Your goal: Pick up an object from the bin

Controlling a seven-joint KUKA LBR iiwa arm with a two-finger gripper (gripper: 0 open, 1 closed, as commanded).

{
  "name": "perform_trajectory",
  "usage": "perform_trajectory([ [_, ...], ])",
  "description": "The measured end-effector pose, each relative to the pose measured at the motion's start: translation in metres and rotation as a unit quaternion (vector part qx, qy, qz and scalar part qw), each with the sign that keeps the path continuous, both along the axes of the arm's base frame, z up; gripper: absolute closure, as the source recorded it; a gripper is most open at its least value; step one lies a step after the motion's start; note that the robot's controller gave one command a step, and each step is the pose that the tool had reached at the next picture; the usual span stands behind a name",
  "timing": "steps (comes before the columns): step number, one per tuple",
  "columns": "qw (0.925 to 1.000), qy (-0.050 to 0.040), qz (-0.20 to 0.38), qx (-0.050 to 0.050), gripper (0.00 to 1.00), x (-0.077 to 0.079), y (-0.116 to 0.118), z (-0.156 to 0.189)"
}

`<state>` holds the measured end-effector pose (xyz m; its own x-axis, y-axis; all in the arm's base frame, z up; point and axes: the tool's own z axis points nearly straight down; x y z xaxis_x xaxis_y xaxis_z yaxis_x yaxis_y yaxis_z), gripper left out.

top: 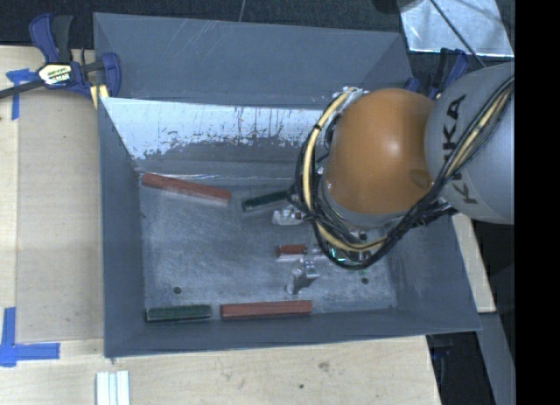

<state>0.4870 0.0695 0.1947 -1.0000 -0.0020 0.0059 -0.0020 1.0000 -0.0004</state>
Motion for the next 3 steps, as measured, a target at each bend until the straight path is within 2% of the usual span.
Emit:
perform_trajectory([
  [1,1.0000,-0.0041,-0.001,0.001,0.00,0.002,0.000,0.004],
  [2,0.9999,-0.0088,-0.012,0.001,0.00,0.033,-0.016,-0.037],
  [3,0.9960,-0.0029,-0.089,0.002,0.00,0.062,-0.075,-0.124],
])
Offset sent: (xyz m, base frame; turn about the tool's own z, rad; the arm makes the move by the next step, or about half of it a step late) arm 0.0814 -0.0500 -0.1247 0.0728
